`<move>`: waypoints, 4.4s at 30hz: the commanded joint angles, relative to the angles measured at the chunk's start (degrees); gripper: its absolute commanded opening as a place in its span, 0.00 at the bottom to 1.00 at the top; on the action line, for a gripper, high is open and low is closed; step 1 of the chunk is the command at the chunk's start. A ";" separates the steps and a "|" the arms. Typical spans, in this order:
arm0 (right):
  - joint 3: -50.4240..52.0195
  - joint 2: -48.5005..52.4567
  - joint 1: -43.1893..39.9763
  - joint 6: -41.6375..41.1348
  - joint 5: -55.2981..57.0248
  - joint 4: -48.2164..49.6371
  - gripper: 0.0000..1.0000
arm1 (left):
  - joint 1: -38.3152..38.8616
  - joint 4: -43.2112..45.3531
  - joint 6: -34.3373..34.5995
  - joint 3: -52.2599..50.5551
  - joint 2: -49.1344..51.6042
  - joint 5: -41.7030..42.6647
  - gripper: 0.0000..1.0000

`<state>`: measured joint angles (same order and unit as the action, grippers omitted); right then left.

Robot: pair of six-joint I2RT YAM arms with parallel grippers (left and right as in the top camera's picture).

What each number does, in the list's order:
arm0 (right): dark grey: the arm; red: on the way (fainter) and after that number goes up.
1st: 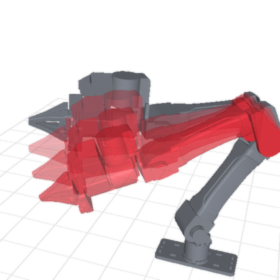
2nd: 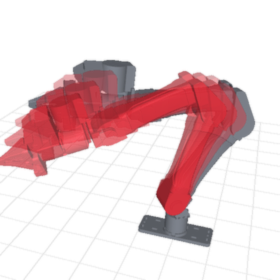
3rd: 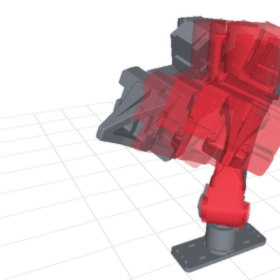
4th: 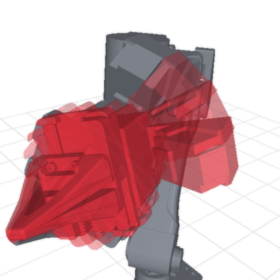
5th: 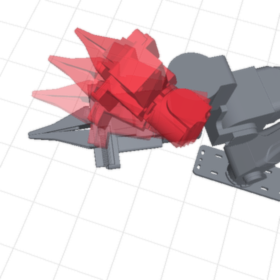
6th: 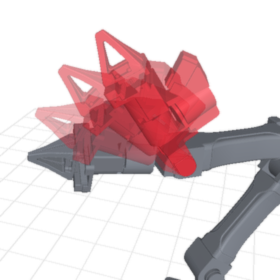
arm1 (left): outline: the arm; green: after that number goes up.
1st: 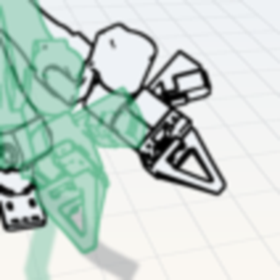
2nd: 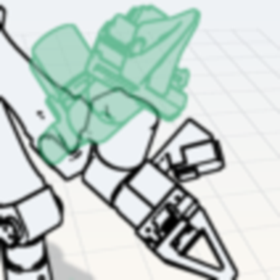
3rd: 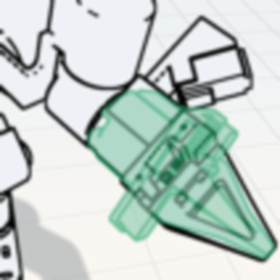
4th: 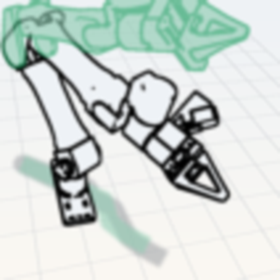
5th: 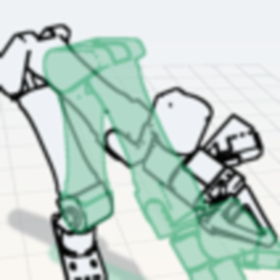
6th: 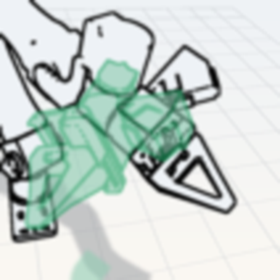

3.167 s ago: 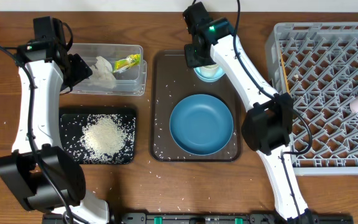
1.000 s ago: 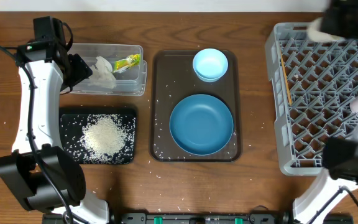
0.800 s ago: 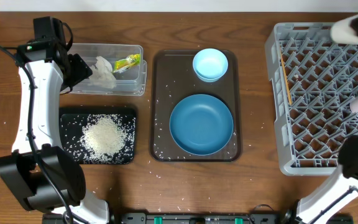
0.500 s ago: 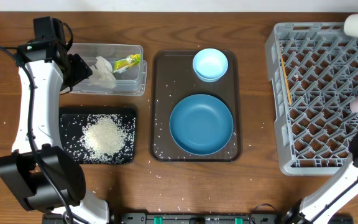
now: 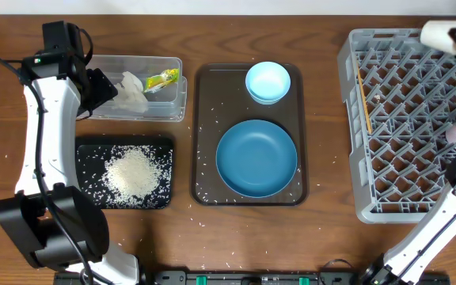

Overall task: Sort waste into correct bins and load items into the dishwasher rack
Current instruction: 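Lower the white cup into the rack's upper right area, then release the white cup and move the right gripper to the light-blue cup, then lower the right gripper onto the light-blue cup and grasp it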

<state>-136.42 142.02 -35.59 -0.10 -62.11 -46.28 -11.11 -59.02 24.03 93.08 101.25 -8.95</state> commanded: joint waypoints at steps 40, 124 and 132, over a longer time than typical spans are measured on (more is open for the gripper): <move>0.39 8.46 -5.86 -8.74 -10.10 4.39 0.01 | -0.17 -0.31 0.50 -0.24 -1.27 -0.07 0.92; 0.44 5.79 68.57 -15.39 74.60 -15.02 0.43 | -0.17 -0.31 0.50 -0.24 -1.27 -0.07 0.92; 0.35 5.68 68.15 -15.54 74.58 -15.19 0.40 | -0.17 -0.31 0.50 -0.24 -1.27 -0.07 0.92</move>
<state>-135.92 147.28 32.49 -14.76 11.14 -61.47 -11.11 -59.00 24.05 93.08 101.25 -8.95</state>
